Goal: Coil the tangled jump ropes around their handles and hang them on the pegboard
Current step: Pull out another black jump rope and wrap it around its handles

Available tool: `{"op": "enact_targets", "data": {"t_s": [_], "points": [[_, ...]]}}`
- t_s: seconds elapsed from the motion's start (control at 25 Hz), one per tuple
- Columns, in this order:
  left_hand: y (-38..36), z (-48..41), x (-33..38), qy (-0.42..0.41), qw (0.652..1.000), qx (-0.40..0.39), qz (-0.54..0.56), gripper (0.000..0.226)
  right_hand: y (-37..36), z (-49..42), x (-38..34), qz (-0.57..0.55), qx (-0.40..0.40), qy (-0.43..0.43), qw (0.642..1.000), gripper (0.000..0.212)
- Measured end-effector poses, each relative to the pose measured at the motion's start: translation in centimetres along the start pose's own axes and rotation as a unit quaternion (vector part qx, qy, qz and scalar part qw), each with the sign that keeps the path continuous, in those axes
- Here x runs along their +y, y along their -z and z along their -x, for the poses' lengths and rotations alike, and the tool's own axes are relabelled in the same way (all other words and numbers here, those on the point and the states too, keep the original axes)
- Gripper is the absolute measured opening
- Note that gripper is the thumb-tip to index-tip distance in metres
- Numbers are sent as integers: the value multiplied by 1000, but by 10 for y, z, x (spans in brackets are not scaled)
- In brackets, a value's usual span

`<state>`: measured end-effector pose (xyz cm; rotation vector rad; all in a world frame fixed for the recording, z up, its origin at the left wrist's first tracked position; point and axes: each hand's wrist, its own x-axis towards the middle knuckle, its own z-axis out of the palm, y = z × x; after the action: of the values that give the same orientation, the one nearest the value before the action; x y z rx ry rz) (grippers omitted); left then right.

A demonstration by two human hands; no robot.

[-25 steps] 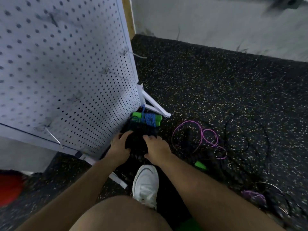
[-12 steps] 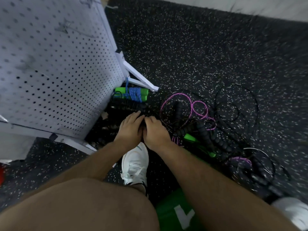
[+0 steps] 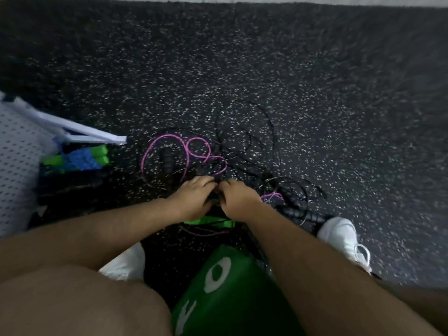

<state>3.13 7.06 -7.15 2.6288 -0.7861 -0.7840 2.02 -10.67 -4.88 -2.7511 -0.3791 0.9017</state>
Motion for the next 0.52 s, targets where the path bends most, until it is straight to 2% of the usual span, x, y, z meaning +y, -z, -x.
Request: {"op": "enact_targets", "data": {"t_s": [0.12, 0.24, 0.44, 0.52], "points": [[-9, -34, 17, -32, 997, -50, -41, 68, -13, 12, 28, 3, -39, -63, 997, 45], [-32, -56, 30, -56, 989, -94, -99, 70, -37, 22, 41, 28, -78, -88, 993, 52], [-51, -69, 51, -85, 972, -91, -198, 41, -56, 34, 47, -44, 1, -145, 988, 50], [-48, -70, 62, -80, 977, -104, -171, 31, -62, 39, 50, -144, 23, -185, 972, 42]]}}
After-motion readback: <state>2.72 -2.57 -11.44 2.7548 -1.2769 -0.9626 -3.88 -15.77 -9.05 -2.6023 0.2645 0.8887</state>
